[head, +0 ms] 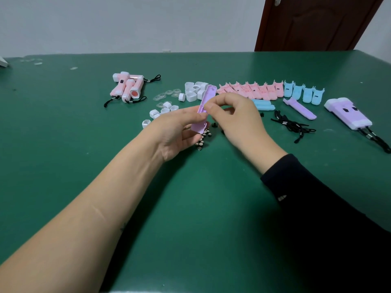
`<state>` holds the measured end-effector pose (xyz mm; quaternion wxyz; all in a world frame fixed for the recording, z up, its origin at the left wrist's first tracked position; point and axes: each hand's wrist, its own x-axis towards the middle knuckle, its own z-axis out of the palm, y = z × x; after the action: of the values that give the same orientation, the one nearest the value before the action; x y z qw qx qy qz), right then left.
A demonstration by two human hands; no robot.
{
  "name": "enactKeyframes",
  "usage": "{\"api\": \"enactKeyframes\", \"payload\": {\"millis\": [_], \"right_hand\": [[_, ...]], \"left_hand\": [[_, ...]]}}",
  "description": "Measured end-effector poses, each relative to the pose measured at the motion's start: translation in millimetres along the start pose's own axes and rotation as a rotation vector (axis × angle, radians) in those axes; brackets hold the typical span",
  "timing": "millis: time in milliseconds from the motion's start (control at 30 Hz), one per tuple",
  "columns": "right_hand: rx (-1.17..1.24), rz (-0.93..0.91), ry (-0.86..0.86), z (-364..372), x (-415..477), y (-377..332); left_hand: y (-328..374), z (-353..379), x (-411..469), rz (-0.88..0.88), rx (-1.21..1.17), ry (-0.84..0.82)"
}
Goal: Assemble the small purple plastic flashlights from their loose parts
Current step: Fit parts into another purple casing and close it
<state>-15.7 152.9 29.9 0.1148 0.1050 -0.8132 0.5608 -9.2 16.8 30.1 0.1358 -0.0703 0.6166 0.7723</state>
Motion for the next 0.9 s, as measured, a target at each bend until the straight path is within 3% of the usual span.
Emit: {"api": "enactKeyframes", "payload": {"millis": [567, 900], "right_hand": [[-0.166, -0.125, 0.026, -2.8, -0.3, 3.0], [-0.220, -0.150, 0.052, -2.0, -1.7, 3.3]], "left_hand": [[4.8, -4.4, -1.6, 0.037, 0.020, -0.120], [4.8, -1.5, -2.9, 0.063, 0.036, -0.070]]}}
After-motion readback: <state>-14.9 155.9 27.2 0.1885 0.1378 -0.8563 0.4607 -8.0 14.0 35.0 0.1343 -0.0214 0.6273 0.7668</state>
